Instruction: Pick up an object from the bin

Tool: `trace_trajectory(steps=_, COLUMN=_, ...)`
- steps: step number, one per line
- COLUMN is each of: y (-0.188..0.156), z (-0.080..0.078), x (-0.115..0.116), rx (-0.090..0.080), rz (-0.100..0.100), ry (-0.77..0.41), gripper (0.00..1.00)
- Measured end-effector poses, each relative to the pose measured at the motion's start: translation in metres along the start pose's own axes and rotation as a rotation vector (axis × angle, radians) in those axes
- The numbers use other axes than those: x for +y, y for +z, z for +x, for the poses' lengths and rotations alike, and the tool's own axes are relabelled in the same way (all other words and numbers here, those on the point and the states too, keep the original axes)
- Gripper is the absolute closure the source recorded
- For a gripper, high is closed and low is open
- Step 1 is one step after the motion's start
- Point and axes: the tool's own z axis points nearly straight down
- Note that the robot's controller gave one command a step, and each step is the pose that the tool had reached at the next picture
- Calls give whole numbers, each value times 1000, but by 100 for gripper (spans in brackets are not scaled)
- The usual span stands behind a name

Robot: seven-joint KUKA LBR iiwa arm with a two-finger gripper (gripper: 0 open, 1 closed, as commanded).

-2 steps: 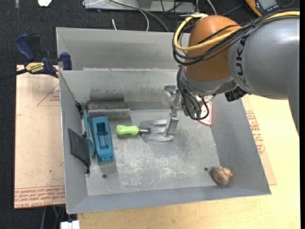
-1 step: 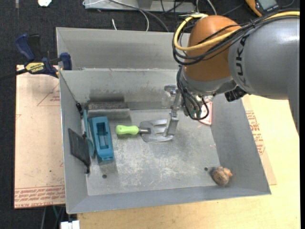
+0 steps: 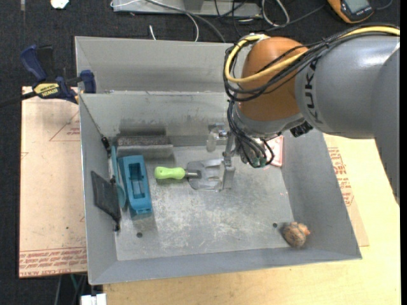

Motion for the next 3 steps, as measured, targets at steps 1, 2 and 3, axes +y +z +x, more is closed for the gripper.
trace_trajectory(steps=1, y=40, z=4, x=-8, rx=7, rz=-1, ry=-190, gripper=0)
trace_trajectory(steps=2, y=75, z=-2, x=0, rx=4, rz=-2, ry=-177, gripper=0)
trace_trajectory(steps=3, y=103, z=-4, x=1, rx=6, rz=-3, ry=-174, gripper=0)
